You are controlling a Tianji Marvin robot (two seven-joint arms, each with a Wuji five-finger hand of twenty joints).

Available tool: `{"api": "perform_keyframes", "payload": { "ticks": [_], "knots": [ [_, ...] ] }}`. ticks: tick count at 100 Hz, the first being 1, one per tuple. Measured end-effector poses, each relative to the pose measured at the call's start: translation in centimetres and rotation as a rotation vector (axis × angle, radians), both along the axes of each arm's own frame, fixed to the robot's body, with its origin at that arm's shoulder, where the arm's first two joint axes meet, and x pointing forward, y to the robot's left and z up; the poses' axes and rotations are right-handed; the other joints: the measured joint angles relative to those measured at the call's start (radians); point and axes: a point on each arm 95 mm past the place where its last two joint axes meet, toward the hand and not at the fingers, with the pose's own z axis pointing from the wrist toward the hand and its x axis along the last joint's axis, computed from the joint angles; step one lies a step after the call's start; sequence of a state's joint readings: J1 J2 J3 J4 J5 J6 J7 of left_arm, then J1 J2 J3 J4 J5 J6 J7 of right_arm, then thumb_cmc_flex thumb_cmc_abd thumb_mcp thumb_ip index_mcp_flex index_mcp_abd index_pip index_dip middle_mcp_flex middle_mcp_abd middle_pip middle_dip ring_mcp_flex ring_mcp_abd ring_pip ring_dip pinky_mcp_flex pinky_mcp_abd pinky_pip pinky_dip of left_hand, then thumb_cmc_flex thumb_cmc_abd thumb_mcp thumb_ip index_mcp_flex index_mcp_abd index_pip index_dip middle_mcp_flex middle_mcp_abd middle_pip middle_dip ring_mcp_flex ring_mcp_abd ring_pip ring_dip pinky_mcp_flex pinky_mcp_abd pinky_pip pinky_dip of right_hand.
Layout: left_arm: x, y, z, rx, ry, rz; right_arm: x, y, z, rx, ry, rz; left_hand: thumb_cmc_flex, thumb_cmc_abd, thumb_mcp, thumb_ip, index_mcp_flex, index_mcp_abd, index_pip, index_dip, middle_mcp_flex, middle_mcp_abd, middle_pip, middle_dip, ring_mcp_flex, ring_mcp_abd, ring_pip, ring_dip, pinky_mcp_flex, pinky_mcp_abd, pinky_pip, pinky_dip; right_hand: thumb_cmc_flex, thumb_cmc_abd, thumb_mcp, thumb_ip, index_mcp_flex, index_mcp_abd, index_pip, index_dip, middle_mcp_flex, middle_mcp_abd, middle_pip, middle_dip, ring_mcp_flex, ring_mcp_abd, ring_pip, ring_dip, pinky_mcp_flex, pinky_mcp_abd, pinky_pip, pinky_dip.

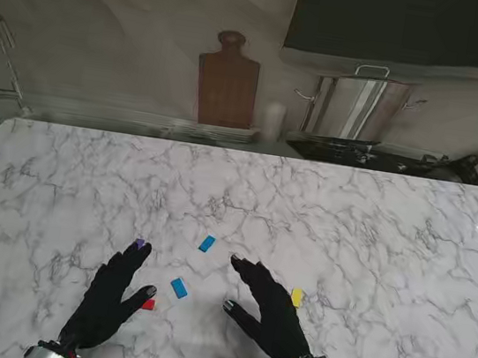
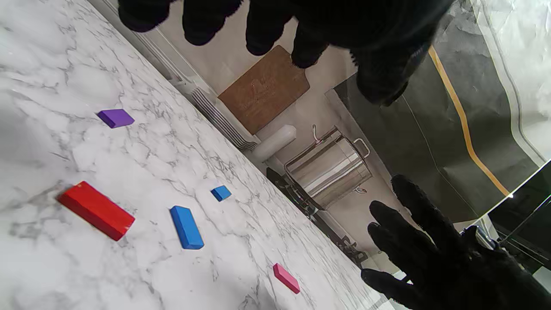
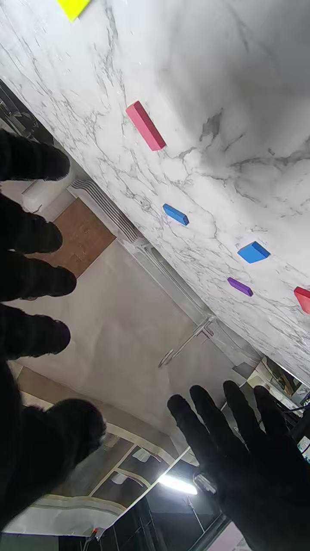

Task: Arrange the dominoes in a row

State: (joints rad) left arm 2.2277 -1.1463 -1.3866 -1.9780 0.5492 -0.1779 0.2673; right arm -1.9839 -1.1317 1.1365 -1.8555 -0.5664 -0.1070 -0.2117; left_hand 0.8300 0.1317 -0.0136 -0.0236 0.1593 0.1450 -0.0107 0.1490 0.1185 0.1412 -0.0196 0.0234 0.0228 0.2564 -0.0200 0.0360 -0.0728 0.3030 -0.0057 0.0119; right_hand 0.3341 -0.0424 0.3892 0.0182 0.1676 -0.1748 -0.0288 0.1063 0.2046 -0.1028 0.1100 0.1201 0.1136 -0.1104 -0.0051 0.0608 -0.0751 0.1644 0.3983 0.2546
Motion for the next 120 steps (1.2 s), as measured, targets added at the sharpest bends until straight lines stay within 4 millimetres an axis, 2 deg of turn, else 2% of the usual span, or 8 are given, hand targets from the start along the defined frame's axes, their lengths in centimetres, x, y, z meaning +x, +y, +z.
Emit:
{"api": "perform_keyframes", "payload": {
  "ticks": [43, 55, 62, 70, 74, 86, 110, 120],
  "knots": [
    [0.0, 0.0, 0.1, 0.001, 0.008, -0.007, 0.1, -0.2, 0.0, -0.012, -0.021, -0.019, 0.0, 0.0, 0.0, 0.0, 0.0, 0.0, 0.0, -0.002, 0.0, 0.0, 0.0, 0.0, 0.0, -0.001, 0.0, 0.0, 0.0, 0.0, 0.0, 0.0, 0.007, 0.0, 0.0, 0.0, 0.0, 0.0, 0.001, -0.003, 0.0, 0.0, 0.016, 0.012, 0.0, -0.001, 0.0, 0.0, 0.0, 0.0, 0.001, 0.0],
    [0.0, 0.1, 0.1, 0.0, 0.01, -0.007, 0.2, -0.2, 0.1, -0.019, -0.032, -0.035, 0.0, 0.0, 0.0, 0.0, 0.0, 0.0, 0.0, -0.002, 0.0, 0.0, 0.0, 0.0, 0.0, -0.001, 0.0, 0.0, 0.0, 0.0, 0.0, 0.0, 0.023, 0.0, 0.001, 0.0, 0.0, 0.0, 0.003, 0.077, 0.0, 0.0, 0.053, 0.023, 0.006, -0.001, 0.0, 0.0, 0.002, 0.0, 0.032, 0.014],
    [0.0, 0.2, 0.1, -0.002, 0.011, -0.006, 0.2, -0.3, 0.2, -0.023, -0.041, -0.055, 0.001, 0.0, 0.0, 0.0, 0.0, 0.0, 0.0, 0.009, 0.0, 0.0, 0.0, 0.0, 0.0, -0.001, 0.0, 0.0, 0.0, 0.0, 0.0, 0.0, 0.077, -0.001, 0.01, 0.0, 0.0, 0.0, 0.003, 0.138, 0.0, 0.0, 0.075, 0.025, 0.016, -0.001, 0.0, 0.0, 0.002, 0.002, 0.046, 0.029],
    [0.0, 0.2, 0.2, -0.002, 0.01, -0.005, 0.2, -0.5, 0.3, -0.04, -0.057, -0.074, 0.001, 0.0, 0.0, 0.0, 0.0, 0.0, 0.0, 0.021, 0.0, 0.0, 0.0, 0.0, 0.0, -0.001, 0.0, 0.0, 0.0, 0.0, 0.0, 0.0, 0.094, -0.002, 0.037, 0.045, 0.0, 0.0, 0.004, 0.2, 0.0, 0.0, 0.089, 0.027, 0.028, -0.001, 0.0, 0.014, 0.003, 0.012, 0.067, 0.042],
    [0.0, 0.2, 0.2, 0.0, 0.01, -0.005, 0.1, -0.6, 0.3, -0.049, -0.063, -0.082, 0.004, 0.0, 0.0, 0.0, 0.0, 0.0, 0.0, 0.03, 0.0, 0.0, 0.0, 0.0, 0.0, -0.001, 0.0, 0.0, 0.0, 0.0, 0.0, 0.0, 0.095, -0.002, 0.04, 0.063, 0.0, 0.0, 0.004, 0.253, 0.001, 0.0, 0.097, 0.03, 0.035, -0.001, 0.0, 0.018, 0.006, 0.013, 0.07, 0.051],
    [0.1, 0.3, 0.2, 0.002, 0.008, -0.003, 0.0, -1.2, 0.5, -0.059, -0.066, -0.115, 0.004, 0.0, 0.0, 0.0, 0.0, 0.0, 0.0, 0.043, 0.0, 0.0, 0.0, 0.0, 0.0, -0.001, 0.0, 0.0, 0.0, 0.0, 0.0, 0.0, 0.095, -0.012, 0.04, 0.064, 0.0, 0.0, 0.038, 0.349, 0.004, 0.003, 0.112, 0.041, 0.067, 0.003, 0.006, 0.027, 0.032, 0.024, 0.109, 0.074],
    [0.1, 0.5, 0.3, 0.002, 0.016, -0.009, 0.7, -2.7, 1.2, -0.12, -0.049, -0.134, 0.011, 0.0, 0.0, 0.0, 0.0, 0.0, 0.0, 0.07, 0.0, 0.0, 0.0, 0.015, 0.0, -0.003, 0.0, 0.0, 0.0, 0.0, 0.0, 0.0, 0.095, -0.012, 0.024, 0.043, 0.005, 0.0, 0.101, 0.385, 0.069, 0.014, 0.157, 0.061, 0.141, 0.014, 0.02, 0.037, 0.092, 0.027, 0.186, 0.106],
    [0.2, 0.6, 0.3, -0.009, 0.029, -0.036, 1.0, -3.2, 1.5, -0.175, -0.038, -0.134, 0.015, 0.0, 0.0, 0.0, 0.0, 0.0, 0.003, 0.131, 0.0, 0.0, 0.001, 0.048, 0.0, -0.005, 0.0, 0.006, 0.0, 0.0, 0.0, 0.048, 0.095, -0.013, 0.024, 0.035, 0.015, 0.0, 0.155, 0.386, 0.094, 0.016, 0.169, 0.064, 0.156, 0.017, 0.022, 0.039, 0.099, 0.037, 0.226, 0.112]
  ]
}}
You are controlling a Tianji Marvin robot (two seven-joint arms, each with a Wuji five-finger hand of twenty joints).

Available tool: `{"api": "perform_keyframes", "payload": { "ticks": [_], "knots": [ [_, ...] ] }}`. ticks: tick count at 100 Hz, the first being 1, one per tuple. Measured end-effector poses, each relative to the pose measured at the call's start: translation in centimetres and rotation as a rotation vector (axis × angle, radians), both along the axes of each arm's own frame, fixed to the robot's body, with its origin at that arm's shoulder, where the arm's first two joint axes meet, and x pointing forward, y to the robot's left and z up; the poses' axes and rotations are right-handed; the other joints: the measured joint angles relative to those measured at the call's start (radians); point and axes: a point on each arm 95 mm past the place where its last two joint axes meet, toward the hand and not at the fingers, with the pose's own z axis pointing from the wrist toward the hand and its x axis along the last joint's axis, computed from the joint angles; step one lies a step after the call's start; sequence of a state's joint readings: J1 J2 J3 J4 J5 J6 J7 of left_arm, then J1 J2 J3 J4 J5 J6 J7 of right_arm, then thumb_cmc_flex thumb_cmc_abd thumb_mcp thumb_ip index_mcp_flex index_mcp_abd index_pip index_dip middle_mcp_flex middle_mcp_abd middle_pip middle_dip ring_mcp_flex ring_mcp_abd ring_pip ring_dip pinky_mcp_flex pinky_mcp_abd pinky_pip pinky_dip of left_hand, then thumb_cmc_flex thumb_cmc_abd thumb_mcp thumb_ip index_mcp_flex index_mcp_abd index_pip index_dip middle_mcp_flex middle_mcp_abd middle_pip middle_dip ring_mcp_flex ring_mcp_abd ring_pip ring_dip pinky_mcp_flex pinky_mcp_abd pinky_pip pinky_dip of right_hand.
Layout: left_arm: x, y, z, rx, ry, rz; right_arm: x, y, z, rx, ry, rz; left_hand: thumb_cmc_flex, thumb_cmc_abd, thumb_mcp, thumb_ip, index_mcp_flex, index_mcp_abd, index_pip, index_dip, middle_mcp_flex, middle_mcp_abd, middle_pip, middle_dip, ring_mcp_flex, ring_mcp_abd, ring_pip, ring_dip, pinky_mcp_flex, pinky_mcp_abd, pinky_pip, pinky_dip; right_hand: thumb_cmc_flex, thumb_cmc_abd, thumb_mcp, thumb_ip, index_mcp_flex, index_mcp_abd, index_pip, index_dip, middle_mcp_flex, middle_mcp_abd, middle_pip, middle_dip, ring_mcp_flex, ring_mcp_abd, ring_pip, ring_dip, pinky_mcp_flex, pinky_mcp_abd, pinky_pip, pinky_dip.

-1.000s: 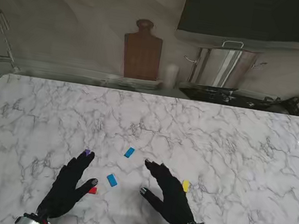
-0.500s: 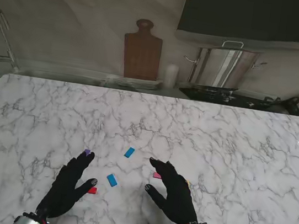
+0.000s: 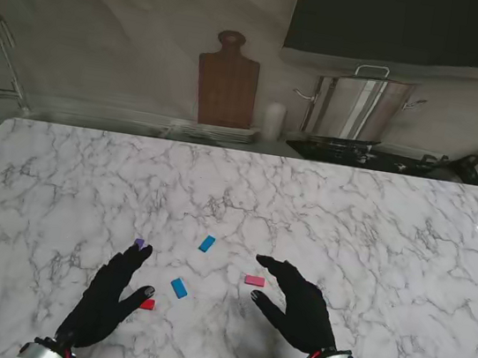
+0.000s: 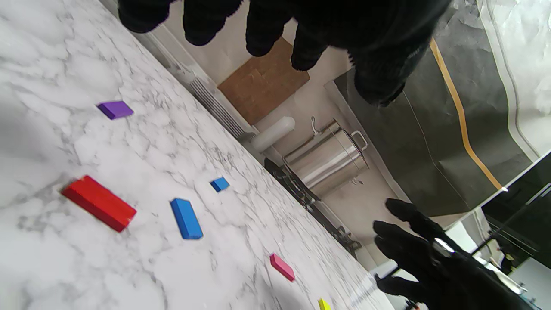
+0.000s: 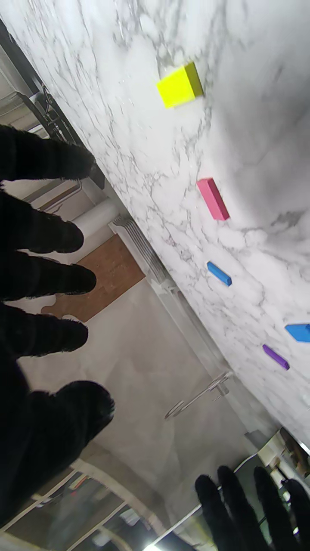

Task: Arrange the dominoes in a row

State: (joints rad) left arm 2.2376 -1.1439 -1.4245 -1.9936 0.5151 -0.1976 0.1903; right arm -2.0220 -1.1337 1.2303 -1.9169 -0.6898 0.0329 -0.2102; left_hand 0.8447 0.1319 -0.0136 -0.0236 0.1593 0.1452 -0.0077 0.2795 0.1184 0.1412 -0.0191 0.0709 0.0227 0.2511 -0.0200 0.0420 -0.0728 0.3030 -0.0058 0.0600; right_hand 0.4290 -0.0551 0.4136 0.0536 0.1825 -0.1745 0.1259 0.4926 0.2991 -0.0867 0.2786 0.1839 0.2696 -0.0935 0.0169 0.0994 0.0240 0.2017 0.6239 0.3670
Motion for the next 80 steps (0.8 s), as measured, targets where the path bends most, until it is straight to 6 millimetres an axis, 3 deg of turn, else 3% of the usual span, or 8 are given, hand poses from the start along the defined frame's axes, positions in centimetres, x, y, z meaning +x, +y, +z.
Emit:
{"api": "perform_keyframes", "payload": {
  "ticks": [16, 41, 44, 65, 80],
  "knots": [
    [0.0, 0.1, 0.0, -0.007, 0.017, -0.029, 0.6, -0.4, 0.1, -0.066, 0.026, 0.01, 0.0, 0.0, 0.0, 0.0, 0.0, 0.0, 0.001, 0.03, 0.0, 0.0, 0.0, 0.036, 0.0, -0.001, 0.001, 0.023, 0.0, 0.0, 0.0, 0.031, 0.0, -0.02, -0.001, -0.001, 0.047, 0.029, 0.133, 0.002, 0.04, 0.012, 0.047, 0.038, 0.058, 0.019, 0.03, 0.023, 0.022, 0.001, 0.08, 0.004],
    [-0.1, 0.4, 0.2, 0.008, 0.03, -0.042, 2.7, -0.2, 0.0, -0.207, 0.023, 0.038, 0.007, 0.0, 0.0, 0.0, 0.0, 0.0, 0.011, 0.039, 0.0, 0.0, 0.0, 0.048, 0.0, -0.002, 0.002, 0.027, 0.0, 0.0, 0.0, 0.036, 0.039, -0.05, 0.0, -0.001, 0.068, 0.052, 0.197, 0.002, 0.081, 0.035, 0.108, 0.105, 0.108, 0.032, 0.09, 0.064, 0.056, 0.002, 0.179, 0.024],
    [-0.1, 0.4, 0.2, 0.009, 0.031, -0.043, 2.9, -0.1, 0.0, -0.223, 0.025, 0.042, 0.009, 0.0, 0.0, 0.0, 0.0, 0.0, 0.011, 0.04, 0.0, 0.0, 0.0, 0.049, 0.0, -0.002, 0.002, 0.033, 0.0, 0.0, 0.0, 0.036, 0.047, -0.061, 0.01, -0.001, 0.106, 0.072, 0.223, 0.002, 0.105, 0.036, 0.132, 0.12, 0.13, 0.041, 0.116, 0.08, 0.069, 0.002, 0.212, 0.028],
    [0.0, 0.9, 0.5, 0.003, 0.047, -0.056, 4.7, 0.9, -0.8, -0.284, 0.062, 0.063, 0.01, 0.0, 0.0, 0.0, 0.0, 0.0, 0.012, 0.04, 0.0, 0.0, 0.0, 0.06, 0.0, -0.002, 0.003, 0.035, 0.0, 0.0, 0.0, 0.04, 0.058, -0.112, 0.27, 0.018, 0.121, 0.086, 0.276, -0.029, 0.128, 0.037, 0.139, 0.133, 0.163, 0.042, 0.166, 0.097, 0.09, 0.002, 0.28, 0.034],
    [0.1, 1.3, 0.7, 0.005, 0.046, -0.056, 5.7, 1.6, -2.0, -0.354, 0.073, 0.084, 0.01, 0.0, 0.0, 0.0, 0.0, 0.0, 0.012, 0.04, 0.0, 0.0, 0.0, 0.07, 0.0, -0.002, 0.003, 0.037, 0.0, 0.0, 0.0, 0.042, 0.02, -0.123, 0.306, 0.018, 0.121, 0.094, 0.289, -0.029, 0.13, 0.046, 0.163, 0.148, 0.171, 0.043, 0.209, 0.117, 0.111, 0.002, 0.318, 0.035]
  ]
}}
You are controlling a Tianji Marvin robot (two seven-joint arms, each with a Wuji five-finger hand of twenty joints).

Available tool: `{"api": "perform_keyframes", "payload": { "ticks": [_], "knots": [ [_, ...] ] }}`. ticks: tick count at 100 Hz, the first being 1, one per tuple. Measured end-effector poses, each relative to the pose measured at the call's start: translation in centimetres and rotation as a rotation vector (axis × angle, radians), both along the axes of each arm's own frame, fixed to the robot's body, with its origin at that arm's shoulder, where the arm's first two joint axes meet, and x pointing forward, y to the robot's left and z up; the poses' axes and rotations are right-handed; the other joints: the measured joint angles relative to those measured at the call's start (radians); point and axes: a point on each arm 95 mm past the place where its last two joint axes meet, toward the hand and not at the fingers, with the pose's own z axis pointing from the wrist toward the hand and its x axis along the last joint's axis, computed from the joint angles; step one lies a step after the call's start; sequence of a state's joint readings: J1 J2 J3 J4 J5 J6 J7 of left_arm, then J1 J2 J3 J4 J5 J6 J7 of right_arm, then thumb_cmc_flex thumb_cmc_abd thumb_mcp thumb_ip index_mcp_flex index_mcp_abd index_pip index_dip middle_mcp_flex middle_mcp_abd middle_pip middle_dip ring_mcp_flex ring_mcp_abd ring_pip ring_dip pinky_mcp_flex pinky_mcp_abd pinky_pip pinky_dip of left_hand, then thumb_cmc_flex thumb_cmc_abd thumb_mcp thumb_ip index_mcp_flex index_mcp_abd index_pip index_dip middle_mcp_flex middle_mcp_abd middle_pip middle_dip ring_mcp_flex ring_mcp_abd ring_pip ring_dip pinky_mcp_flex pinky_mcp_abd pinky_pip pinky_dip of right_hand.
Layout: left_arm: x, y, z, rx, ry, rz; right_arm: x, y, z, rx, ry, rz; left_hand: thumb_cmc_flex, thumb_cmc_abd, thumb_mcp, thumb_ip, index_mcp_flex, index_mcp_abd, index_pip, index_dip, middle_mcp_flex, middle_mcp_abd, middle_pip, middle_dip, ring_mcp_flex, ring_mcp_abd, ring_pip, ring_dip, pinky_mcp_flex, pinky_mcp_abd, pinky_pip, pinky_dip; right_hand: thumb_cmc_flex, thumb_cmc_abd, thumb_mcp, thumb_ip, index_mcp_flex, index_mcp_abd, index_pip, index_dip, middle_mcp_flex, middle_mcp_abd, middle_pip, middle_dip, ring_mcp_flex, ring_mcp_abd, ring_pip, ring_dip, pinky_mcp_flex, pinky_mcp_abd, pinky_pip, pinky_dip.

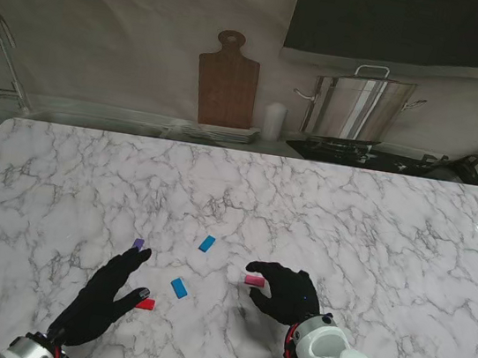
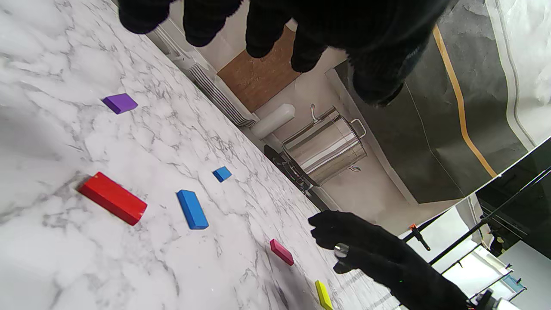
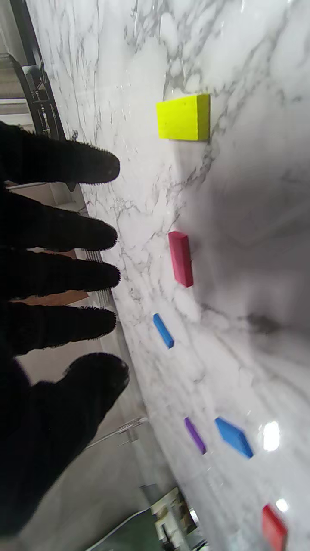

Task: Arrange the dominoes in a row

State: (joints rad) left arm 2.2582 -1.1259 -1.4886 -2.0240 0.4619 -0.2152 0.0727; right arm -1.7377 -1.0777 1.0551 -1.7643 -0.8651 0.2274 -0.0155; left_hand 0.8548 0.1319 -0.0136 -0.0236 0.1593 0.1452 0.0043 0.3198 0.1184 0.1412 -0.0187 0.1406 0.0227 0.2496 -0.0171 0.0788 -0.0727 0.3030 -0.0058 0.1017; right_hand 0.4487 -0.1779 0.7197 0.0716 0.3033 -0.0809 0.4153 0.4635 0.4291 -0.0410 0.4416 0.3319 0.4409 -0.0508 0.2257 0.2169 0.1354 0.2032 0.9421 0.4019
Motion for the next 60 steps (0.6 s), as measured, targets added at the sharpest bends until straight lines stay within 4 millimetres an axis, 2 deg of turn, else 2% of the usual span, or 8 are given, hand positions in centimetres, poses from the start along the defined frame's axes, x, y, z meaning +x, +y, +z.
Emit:
{"api": "perform_keyframes", "payload": {
  "ticks": [4, 16, 29, 51, 60],
  "knots": [
    [0.0, 0.1, 0.0, 0.001, -0.001, 0.001, 0.3, 0.1, -0.3, -0.032, -0.007, 0.005, 0.0, 0.0, 0.0, 0.0, 0.0, 0.0, 0.0, 0.0, 0.0, 0.0, 0.0, 0.001, 0.0, 0.0, 0.0, 0.002, 0.0, 0.0, 0.0, 0.0, 0.0, -0.002, 0.0, -0.003, 0.0, 0.0, 0.005, 0.0, 0.011, 0.008, 0.021, 0.012, 0.006, 0.0, 0.021, 0.008, 0.01, 0.0, 0.019, 0.003],
    [0.1, 0.1, 0.1, 0.003, -0.004, 0.002, 1.0, 0.3, -1.0, -0.104, -0.035, 0.011, 0.0, 0.0, 0.0, 0.0, 0.0, 0.0, 0.0, 0.0, 0.0, 0.0, 0.0, 0.002, 0.0, 0.0, 0.0, 0.009, 0.0, 0.0, 0.0, 0.0, 0.0, -0.072, -0.004, -0.053, 0.044, 0.004, 0.045, 0.0, 0.011, 0.019, 0.083, 0.069, 0.009, 0.015, 0.101, 0.039, 0.026, -0.001, 0.075, 0.033],
    [0.1, 0.1, 0.1, 0.004, -0.003, -0.002, 1.5, 0.7, -1.4, -0.155, -0.057, 0.013, 0.0, 0.0, 0.0, 0.0, 0.0, 0.0, 0.0, 0.0, 0.0, 0.0, 0.0, 0.003, 0.0, 0.0, 0.0, 0.009, 0.0, 0.0, 0.0, 0.001, 0.0, -0.161, 0.001, -0.08, 0.06, 0.005, 0.085, 0.018, 0.01, 0.02, 0.133, 0.117, 0.008, 0.015, 0.181, 0.086, 0.026, -0.014, 0.116, 0.06],
    [0.2, 0.1, 0.0, 0.007, 0.001, -0.009, 2.7, 1.1, -1.8, -0.2, -0.131, 0.001, 0.0, 0.0, 0.0, 0.0, 0.0, 0.0, 0.0, 0.0, 0.0, 0.0, 0.0, 0.003, 0.0, 0.0, 0.0, 0.01, 0.0, 0.0, 0.0, 0.003, 0.0, -0.294, 0.131, -0.105, 0.121, -0.044, 0.16, 0.069, 0.033, 0.013, 0.211, 0.179, 0.021, 0.015, 0.296, 0.129, 0.07, -0.016, 0.184, 0.111],
    [0.2, 0.1, 0.0, 0.007, 0.003, -0.012, 3.2, 1.3, -2.1, -0.208, -0.135, 0.001, 0.0, 0.0, 0.0, 0.0, 0.0, 0.0, 0.0, 0.0, 0.0, 0.0, 0.0, 0.003, 0.0, 0.0, 0.0, 0.01, 0.0, 0.0, 0.0, 0.007, 0.0, -0.302, 0.161, -0.106, 0.173, -0.044, 0.192, 0.08, 0.079, 0.013, 0.235, 0.192, 0.058, 0.015, 0.334, 0.148, 0.097, -0.016, 0.211, 0.121]
  ]
}}
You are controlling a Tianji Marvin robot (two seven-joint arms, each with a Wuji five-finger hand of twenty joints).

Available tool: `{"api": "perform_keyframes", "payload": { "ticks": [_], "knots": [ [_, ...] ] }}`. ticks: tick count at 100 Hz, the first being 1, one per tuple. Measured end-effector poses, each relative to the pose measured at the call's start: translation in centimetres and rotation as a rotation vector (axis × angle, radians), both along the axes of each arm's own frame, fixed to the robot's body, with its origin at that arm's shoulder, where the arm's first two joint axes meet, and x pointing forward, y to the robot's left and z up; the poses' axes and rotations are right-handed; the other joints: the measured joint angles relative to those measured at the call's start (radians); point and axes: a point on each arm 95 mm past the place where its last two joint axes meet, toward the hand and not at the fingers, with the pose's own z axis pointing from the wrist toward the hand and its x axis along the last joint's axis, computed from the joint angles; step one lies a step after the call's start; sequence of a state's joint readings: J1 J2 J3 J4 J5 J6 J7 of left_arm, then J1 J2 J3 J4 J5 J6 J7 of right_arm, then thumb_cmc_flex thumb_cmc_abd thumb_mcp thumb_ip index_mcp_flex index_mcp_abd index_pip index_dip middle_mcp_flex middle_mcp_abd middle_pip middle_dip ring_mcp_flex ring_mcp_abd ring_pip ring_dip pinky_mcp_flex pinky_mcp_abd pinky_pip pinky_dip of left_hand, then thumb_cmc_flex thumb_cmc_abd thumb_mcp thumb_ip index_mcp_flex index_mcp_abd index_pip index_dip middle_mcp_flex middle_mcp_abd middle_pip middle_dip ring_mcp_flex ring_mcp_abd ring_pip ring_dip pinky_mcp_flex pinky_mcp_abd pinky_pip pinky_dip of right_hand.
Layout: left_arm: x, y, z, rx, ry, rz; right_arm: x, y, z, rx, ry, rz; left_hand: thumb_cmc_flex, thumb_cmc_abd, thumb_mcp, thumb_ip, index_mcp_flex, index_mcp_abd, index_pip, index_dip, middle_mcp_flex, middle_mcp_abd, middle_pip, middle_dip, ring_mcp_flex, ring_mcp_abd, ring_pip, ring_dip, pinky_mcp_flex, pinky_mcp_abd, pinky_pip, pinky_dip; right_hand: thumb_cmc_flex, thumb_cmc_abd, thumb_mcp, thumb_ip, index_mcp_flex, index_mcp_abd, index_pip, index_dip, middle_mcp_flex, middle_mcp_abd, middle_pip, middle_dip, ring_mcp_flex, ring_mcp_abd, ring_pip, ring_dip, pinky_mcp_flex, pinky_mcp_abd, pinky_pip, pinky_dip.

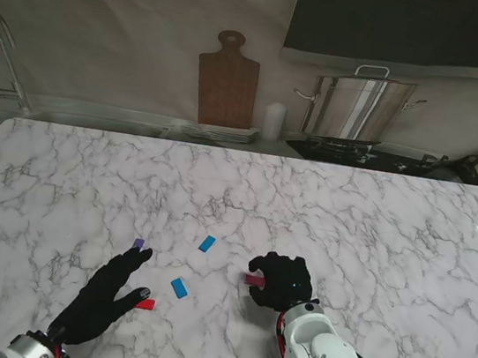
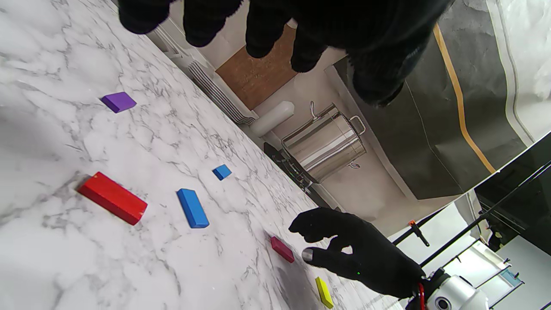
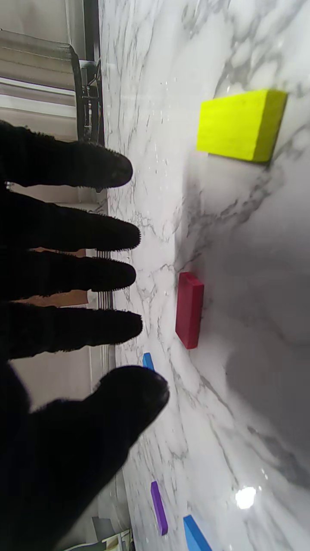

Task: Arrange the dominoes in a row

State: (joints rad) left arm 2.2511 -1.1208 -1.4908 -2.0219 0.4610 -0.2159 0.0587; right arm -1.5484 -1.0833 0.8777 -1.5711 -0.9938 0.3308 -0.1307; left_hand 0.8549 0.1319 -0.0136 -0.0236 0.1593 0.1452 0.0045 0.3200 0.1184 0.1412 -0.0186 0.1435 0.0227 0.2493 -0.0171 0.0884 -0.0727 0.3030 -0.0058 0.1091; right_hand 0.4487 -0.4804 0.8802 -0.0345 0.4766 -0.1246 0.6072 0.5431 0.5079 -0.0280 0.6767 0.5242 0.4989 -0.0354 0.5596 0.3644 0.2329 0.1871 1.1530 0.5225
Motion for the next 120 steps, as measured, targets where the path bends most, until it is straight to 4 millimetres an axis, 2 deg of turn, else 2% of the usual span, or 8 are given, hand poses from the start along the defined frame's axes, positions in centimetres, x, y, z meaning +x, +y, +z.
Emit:
{"api": "perform_keyframes", "payload": {
  "ticks": [15, 59, 86, 110, 120],
  "knots": [
    [0.0, 0.0, 0.0, 0.001, 0.003, -0.004, 0.7, 0.3, -0.3, 0.002, 0.007, 0.008, 0.0, 0.0, 0.0, 0.0, 0.0, 0.0, 0.0, 0.0, 0.0, 0.0, 0.0, 0.001, 0.0, 0.0, 0.0, 0.0, 0.0, 0.0, 0.0, 0.006, 0.0, -0.033, 0.033, -0.021, 0.009, 0.0, 0.043, 0.025, 0.013, 0.0, 0.024, 0.016, 0.018, 0.002, 0.036, 0.018, 0.017, 0.0, 0.022, 0.002],
    [0.1, 0.0, 0.0, -0.001, 0.006, -0.003, 1.8, 1.0, -2.1, -0.034, -0.02, 0.031, 0.0, 0.0, 0.0, 0.0, 0.0, 0.0, 0.0, 0.0, 0.0, 0.0, 0.0, 0.002, 0.0, 0.0, 0.0, 0.002, 0.0, 0.0, 0.0, 0.013, 0.003, -0.072, 0.081, -0.028, 0.03, 0.001, 0.152, 0.079, 0.051, -0.014, 0.075, 0.052, 0.048, 0.002, 0.107, 0.046, 0.044, 0.0, 0.065, 0.003],
    [0.1, 0.0, -0.1, 0.001, 0.011, -0.002, 2.1, 1.2, -2.4, -0.043, -0.031, 0.037, 0.0, 0.0, 0.0, 0.0, 0.0, 0.0, 0.0, 0.0, 0.0, 0.0, 0.0, 0.002, 0.0, 0.0, 0.0, 0.002, 0.0, 0.0, 0.0, 0.017, 0.066, -0.162, 0.108, -0.1, 0.059, -0.026, 0.195, 0.08, 0.076, -0.036, 0.117, 0.076, 0.065, 0.002, 0.14, 0.064, 0.058, -0.001, 0.086, 0.003],
    [0.2, 0.0, 0.0, 0.002, 0.01, -0.003, 2.3, 1.2, -2.5, -0.051, -0.037, 0.038, 0.0, 0.0, 0.0, 0.0, 0.0, 0.0, 0.0, 0.0, 0.0, 0.0, 0.0, 0.002, 0.0, 0.0, 0.0, 0.002, 0.0, 0.0, 0.0, 0.019, 0.077, -0.18, 0.12, -0.151, 0.07, -0.065, 0.272, 0.05, 0.089, -0.047, 0.132, 0.099, 0.073, 0.002, 0.162, 0.074, 0.068, -0.001, 0.094, 0.004],
    [0.2, 0.0, 0.0, 0.003, 0.01, -0.003, 2.4, 1.2, -2.4, -0.052, -0.04, 0.039, 0.0, 0.0, 0.0, 0.0, 0.0, 0.0, 0.0, 0.009, 0.0, 0.0, 0.0, 0.002, 0.0, 0.0, 0.0, 0.002, 0.0, 0.0, 0.0, 0.02, 0.109, -0.181, 0.13, -0.165, 0.093, -0.088, 0.309, 0.033, 0.104, -0.049, 0.133, 0.1, 0.084, 0.003, 0.163, 0.075, 0.07, -0.002, 0.098, 0.005]
  ]
}}
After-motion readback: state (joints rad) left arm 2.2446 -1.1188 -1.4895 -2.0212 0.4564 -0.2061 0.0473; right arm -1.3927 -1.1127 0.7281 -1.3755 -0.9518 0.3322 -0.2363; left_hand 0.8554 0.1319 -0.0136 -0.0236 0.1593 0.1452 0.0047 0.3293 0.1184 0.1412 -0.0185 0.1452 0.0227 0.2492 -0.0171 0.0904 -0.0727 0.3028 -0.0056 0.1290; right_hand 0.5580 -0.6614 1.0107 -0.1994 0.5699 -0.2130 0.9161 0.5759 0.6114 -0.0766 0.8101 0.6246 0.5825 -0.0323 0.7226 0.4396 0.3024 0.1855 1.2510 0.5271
